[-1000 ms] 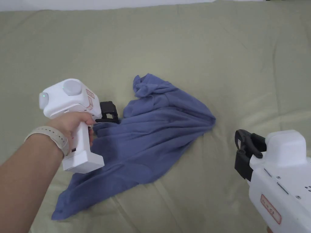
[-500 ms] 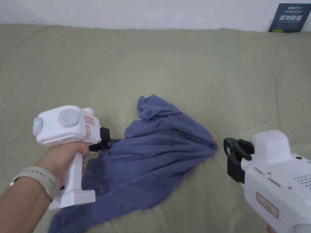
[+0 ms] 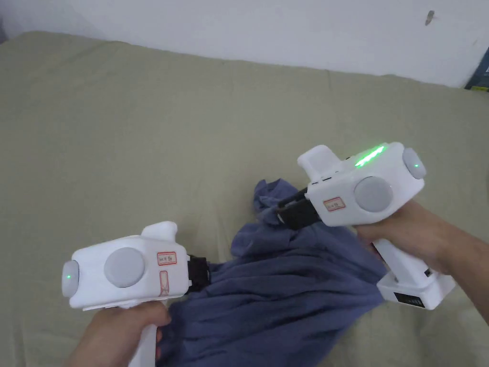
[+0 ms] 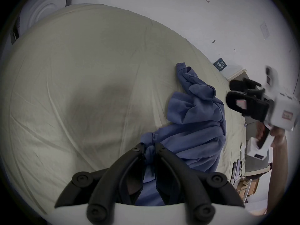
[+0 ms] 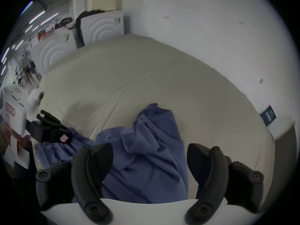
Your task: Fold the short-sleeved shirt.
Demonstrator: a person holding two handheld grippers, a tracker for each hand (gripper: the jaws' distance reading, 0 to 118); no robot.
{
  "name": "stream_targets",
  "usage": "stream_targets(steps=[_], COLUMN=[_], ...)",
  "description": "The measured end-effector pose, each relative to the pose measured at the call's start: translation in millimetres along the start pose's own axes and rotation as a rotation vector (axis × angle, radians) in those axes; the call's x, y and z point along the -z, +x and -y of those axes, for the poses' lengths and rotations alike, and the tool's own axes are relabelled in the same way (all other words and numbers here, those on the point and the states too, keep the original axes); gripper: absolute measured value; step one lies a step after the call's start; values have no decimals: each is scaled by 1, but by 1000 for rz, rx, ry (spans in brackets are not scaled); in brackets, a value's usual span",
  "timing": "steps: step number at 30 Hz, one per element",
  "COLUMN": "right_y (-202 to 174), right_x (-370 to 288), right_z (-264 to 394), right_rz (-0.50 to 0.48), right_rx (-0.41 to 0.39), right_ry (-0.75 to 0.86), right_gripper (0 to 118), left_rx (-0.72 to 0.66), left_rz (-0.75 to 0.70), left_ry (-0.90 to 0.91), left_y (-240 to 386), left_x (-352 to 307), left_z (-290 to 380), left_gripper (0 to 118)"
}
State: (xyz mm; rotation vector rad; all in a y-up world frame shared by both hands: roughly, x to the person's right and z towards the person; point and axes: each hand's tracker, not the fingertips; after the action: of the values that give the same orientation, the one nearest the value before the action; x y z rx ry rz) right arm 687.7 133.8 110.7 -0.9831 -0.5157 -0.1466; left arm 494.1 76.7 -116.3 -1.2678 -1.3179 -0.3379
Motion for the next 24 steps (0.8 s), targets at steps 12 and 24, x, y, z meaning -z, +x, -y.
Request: stream_targets(steps=[12, 24], right_y=[2, 69], right_x=[43, -134], right_z=[0, 59], right_rz=[43, 91], right_rx=[113, 590], right_ry=[13, 355], right_gripper=[16, 12], left_rx=[19, 60], left_rz=[-2, 23], left_ry=[15, 262], left_y=[0, 18], left_x=[9, -70], left_z=[-7, -18], left_gripper=[12, 12])
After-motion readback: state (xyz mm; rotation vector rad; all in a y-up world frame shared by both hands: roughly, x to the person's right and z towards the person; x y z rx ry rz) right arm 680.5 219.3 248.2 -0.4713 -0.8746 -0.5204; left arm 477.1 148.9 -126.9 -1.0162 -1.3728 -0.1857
